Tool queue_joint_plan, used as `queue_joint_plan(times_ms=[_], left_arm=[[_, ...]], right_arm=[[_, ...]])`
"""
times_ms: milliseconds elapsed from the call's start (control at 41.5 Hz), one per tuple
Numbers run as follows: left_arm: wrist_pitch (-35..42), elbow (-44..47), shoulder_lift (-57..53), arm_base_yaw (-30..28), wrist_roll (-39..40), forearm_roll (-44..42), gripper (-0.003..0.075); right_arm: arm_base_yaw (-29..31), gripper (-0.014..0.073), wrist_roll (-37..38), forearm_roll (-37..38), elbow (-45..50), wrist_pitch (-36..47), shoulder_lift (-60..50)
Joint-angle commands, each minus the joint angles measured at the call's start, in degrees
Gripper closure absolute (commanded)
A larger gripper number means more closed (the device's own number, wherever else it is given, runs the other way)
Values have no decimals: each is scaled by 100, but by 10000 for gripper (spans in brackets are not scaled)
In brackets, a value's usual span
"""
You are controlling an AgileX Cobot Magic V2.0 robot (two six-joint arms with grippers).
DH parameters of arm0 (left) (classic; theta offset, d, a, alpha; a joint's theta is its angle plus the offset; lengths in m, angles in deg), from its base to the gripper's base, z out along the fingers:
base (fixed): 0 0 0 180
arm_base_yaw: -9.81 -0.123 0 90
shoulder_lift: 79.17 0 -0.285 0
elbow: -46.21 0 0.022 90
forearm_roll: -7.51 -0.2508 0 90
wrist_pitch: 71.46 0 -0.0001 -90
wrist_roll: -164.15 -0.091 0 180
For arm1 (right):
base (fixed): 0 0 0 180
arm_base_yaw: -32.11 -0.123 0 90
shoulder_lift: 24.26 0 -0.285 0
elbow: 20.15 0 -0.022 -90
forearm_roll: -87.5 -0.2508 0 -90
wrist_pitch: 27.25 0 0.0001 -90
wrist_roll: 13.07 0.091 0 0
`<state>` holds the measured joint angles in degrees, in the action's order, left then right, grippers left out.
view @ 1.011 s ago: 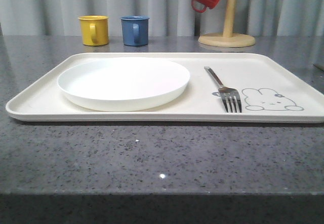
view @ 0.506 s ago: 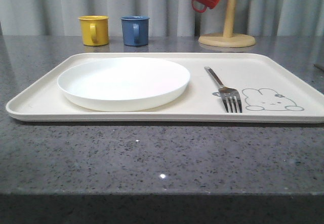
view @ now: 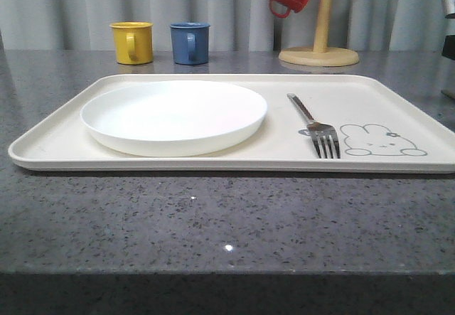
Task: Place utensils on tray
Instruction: 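Grasp the steel chopsticks with the right gripper, then place the chopsticks on the tray beside the fork and release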
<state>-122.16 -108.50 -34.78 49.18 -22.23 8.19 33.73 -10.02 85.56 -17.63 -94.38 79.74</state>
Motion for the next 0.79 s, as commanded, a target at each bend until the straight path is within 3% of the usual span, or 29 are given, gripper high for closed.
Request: queue_joint_plan(times_ms=[0, 337, 771], left_arm=[[439, -159, 1, 2, 44, 31, 356], [439, -159, 1, 2, 44, 31, 356], [439, -159, 1, 2, 44, 31, 356]], right_arm=[[44, 289, -79, -15, -124, 78, -208], [44, 570, -79, -15, -124, 78, -208], [-153, 581, -79, -356, -142, 16, -628]])
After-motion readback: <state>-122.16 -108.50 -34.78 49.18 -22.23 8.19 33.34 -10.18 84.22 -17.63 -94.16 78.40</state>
